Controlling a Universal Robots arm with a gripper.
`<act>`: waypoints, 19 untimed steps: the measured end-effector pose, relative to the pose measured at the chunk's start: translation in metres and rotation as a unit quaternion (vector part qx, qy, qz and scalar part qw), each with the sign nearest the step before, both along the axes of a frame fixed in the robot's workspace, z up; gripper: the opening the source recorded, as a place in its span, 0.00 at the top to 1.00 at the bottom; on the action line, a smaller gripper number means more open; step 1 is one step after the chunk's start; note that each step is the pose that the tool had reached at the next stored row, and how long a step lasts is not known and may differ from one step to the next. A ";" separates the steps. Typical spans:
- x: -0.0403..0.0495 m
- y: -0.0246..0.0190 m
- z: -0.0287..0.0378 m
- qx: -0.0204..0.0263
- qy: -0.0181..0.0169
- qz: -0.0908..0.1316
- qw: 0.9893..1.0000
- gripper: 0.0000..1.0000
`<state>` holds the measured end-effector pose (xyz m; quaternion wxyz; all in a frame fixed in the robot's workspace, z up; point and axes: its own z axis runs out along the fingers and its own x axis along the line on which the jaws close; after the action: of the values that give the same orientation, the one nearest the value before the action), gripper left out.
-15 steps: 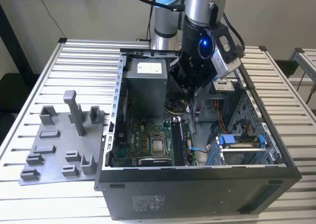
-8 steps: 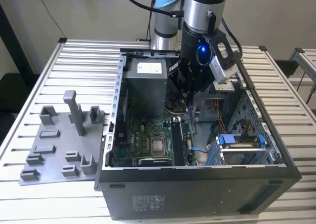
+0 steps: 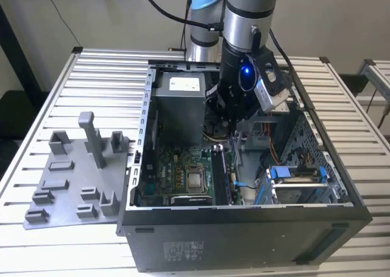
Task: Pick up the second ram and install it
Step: 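Insert the second ram into the second slot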
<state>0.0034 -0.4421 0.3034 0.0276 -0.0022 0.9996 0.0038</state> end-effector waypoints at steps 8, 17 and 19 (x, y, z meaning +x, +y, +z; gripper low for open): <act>-0.0035 -0.0005 -0.0117 0.000 -0.004 0.000 1.000 0.86; -0.0103 -0.0009 -0.0279 0.000 -0.003 0.000 1.000 0.86; -0.0124 -0.0014 -0.0314 0.000 -0.003 0.000 1.000 0.86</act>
<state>-0.0090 -0.4435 0.2720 0.0305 -0.0021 0.9995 0.0034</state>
